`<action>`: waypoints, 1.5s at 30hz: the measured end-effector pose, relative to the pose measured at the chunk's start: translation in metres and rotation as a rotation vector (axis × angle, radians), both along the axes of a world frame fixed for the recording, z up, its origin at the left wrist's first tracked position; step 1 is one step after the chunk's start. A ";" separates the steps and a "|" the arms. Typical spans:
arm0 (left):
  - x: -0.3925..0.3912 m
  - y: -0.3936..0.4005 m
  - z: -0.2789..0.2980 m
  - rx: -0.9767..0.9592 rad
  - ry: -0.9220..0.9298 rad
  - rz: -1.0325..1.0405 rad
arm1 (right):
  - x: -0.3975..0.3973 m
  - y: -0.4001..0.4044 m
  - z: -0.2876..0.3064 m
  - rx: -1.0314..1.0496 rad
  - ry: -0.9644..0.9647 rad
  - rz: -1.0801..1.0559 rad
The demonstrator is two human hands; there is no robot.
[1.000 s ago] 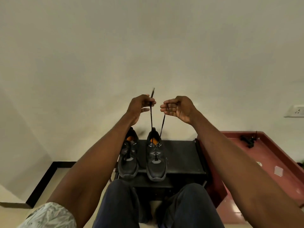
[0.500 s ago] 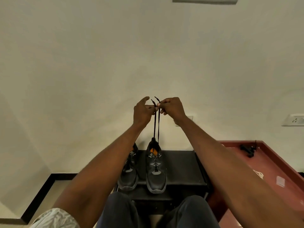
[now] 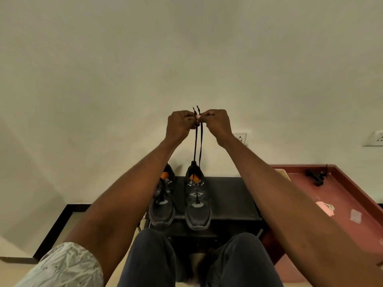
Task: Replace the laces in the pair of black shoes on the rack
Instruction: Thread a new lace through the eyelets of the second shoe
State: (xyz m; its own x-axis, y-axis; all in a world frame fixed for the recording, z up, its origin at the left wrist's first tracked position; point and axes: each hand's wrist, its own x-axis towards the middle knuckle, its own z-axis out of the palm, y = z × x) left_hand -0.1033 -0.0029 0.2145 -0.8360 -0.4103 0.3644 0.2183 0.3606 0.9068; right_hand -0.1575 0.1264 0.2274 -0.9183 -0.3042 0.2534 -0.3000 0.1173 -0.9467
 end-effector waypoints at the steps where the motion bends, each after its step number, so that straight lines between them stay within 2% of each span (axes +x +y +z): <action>1: 0.000 0.001 -0.002 0.003 0.002 0.006 | 0.001 0.000 -0.002 -0.014 -0.026 -0.002; 6: -0.004 0.003 -0.005 0.124 0.021 0.061 | -0.004 0.000 -0.044 -0.258 -0.327 -0.191; 7: -0.006 0.002 -0.004 0.153 0.019 0.064 | -0.007 0.000 -0.064 -0.187 -0.353 -0.217; 10: -0.009 0.000 -0.003 0.274 0.029 0.025 | -0.006 0.001 -0.135 0.300 -0.435 -0.180; 12: -0.011 -0.001 -0.005 0.316 0.033 0.005 | 0.007 -0.001 -0.178 0.546 -0.442 -0.129; 16: -0.014 -0.003 -0.008 0.332 0.036 0.027 | 0.028 -0.015 -0.233 0.726 -0.496 0.000; 19: -0.018 -0.003 -0.008 0.324 0.067 0.026 | 0.031 -0.029 -0.249 0.921 -0.427 0.060; 22: -0.019 -0.002 -0.005 0.332 0.110 0.006 | 0.034 -0.034 -0.254 1.025 -0.345 0.039; 27: -0.020 0.002 -0.003 0.295 0.186 -0.037 | 0.029 -0.033 -0.268 1.050 -0.250 -0.030; 36: -0.025 -0.015 0.005 0.250 0.280 0.029 | 0.017 -0.032 -0.274 0.917 -0.385 -0.077; 45: -0.029 -0.009 0.008 0.159 0.310 0.043 | 0.011 -0.031 -0.286 0.917 -0.367 -0.077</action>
